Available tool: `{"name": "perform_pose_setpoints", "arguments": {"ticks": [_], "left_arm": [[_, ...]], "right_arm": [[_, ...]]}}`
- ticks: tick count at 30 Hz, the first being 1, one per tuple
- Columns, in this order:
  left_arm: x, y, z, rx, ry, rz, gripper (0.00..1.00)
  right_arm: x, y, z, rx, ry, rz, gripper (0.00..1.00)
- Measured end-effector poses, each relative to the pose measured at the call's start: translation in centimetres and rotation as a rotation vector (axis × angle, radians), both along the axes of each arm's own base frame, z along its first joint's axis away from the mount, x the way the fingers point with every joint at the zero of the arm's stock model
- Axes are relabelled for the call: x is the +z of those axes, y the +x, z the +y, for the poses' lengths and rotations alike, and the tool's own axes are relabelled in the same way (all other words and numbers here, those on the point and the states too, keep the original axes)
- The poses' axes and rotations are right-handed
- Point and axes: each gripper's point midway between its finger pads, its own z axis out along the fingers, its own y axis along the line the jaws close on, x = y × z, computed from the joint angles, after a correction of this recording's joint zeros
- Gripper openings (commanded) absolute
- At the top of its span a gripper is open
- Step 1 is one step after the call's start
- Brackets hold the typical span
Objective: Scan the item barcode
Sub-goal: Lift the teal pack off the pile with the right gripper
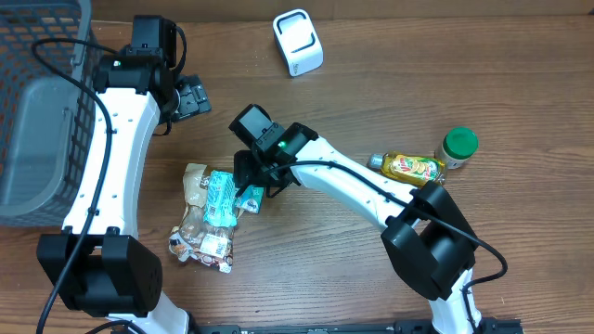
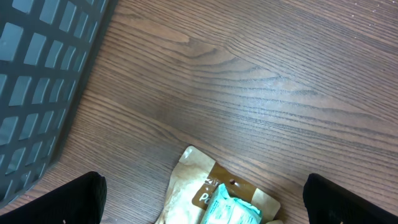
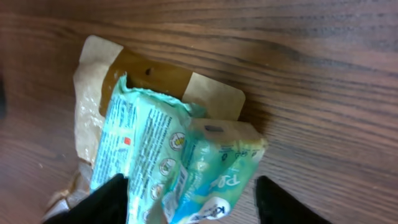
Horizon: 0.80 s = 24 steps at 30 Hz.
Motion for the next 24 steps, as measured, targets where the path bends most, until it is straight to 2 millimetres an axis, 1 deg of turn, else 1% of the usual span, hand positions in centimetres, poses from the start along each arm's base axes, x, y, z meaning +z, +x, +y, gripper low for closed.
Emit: {"name": "perform_pose_setpoints", "arguments": {"ticks": [4, 8, 10, 12, 13, 15, 18, 24], "left_arm": [[0.0, 0.0, 0.0, 0.000, 0.000, 0.000, 1.00], [0.0, 0.0, 0.0, 0.000, 0.000, 0.000, 0.99], [0.0, 0.0, 0.0, 0.000, 0.000, 0.000, 1.00], [0.0, 0.0, 0.0, 0.000, 0.000, 0.000, 1.00], [0.0, 0.0, 0.0, 0.000, 0.000, 0.000, 1.00], [0.0, 0.0, 0.0, 0.000, 0.000, 0.000, 1.00], [0.0, 0.0, 0.0, 0.000, 0.000, 0.000, 0.99], [0.0, 0.0, 0.0, 0.000, 0.000, 0.000, 1.00]], "right_arm": [[-0.5, -0.5, 0.0, -0.010, -0.006, 0.015, 0.55], [-1.8, -1.5, -0.3, -0.026, -0.022, 0.043, 0.54], [-2.3, -1.8, -0.1, -0.027, -0.017, 0.044, 0.54], [-2.5, -1.9, 0.3, -0.024, -0.007, 0.037, 0.50], [-2.6, -2.0, 0.4, -0.024, -0.004, 0.036, 0.45], [-2.5, -2.0, 0.9, -0.024, 0.008, 0.028, 0.41], [-2.4, -2.1, 1.2, -0.017, 0.016, 0.022, 0.41], [-2.5, -1.8, 0.8, -0.044, -0.013, -0.001, 0.41]]}}
